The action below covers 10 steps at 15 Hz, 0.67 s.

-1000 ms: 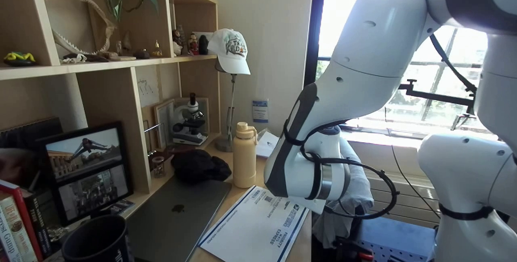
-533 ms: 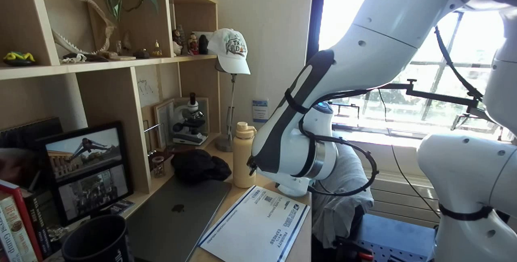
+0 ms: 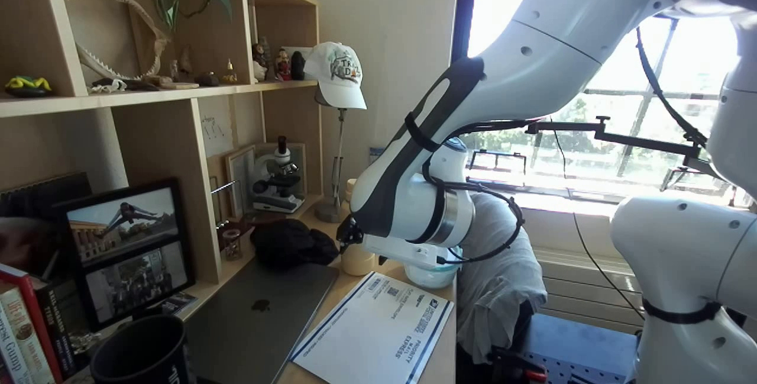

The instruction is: Move the black mug to the left side of the desk, move the white paper on the laptop to the front of the desk

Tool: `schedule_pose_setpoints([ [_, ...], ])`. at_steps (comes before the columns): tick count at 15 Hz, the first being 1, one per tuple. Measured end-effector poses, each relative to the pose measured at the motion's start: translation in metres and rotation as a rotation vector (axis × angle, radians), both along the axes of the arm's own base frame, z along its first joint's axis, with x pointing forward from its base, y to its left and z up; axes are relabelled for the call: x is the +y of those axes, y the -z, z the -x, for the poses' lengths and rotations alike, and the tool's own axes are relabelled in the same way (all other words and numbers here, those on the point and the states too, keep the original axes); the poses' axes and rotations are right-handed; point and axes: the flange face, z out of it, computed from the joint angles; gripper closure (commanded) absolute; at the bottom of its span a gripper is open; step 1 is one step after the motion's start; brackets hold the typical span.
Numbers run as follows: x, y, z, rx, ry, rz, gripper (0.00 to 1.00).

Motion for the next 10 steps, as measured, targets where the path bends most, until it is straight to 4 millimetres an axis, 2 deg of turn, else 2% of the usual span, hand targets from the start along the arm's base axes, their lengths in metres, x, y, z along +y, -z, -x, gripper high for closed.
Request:
schedule_pose_setpoints([
  [6, -0.007, -0.004, -0.037, 0.082, -0.163, 0.090, 0.00],
  [10, -0.007, -0.034, -0.064, 0.122, -0.227, 0.120, 0.00],
])
